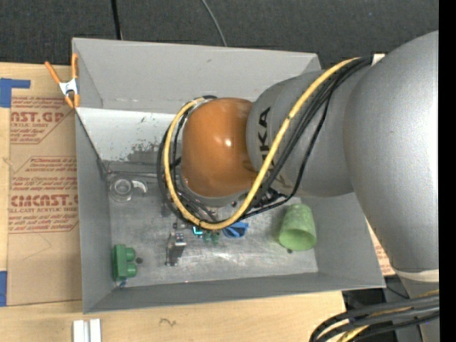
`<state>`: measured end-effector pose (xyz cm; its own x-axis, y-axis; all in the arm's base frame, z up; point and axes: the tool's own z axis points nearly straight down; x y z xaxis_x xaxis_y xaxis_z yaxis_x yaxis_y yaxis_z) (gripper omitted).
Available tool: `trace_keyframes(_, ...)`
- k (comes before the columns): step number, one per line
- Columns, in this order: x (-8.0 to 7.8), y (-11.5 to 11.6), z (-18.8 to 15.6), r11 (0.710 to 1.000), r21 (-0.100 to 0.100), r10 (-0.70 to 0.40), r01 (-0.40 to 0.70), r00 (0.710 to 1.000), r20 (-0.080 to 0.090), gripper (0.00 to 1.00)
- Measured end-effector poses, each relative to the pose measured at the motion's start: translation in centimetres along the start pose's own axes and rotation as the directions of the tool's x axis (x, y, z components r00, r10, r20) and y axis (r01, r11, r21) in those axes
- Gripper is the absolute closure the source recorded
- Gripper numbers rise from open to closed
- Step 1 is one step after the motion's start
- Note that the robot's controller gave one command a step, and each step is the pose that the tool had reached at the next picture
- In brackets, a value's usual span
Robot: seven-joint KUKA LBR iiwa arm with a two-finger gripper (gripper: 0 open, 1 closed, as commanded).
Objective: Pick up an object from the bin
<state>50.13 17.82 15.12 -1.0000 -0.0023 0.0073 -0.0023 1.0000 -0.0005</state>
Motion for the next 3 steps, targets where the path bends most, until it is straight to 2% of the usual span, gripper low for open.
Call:
trace_keyframes(1,0.9,7.1,8.3,0.996,-0.002,-0.088,0.089,0.996,0.011,0.00)
trace_keyframes(2,0.9,6.8,7.9,0.997,-0.002,-0.083,0.083,0.996,0.007,1.00)
trace_keyframes(3,1.8,5.4,-6.3,0.913,0.002,-0.407,0.407,0.913,0.015,1.00)
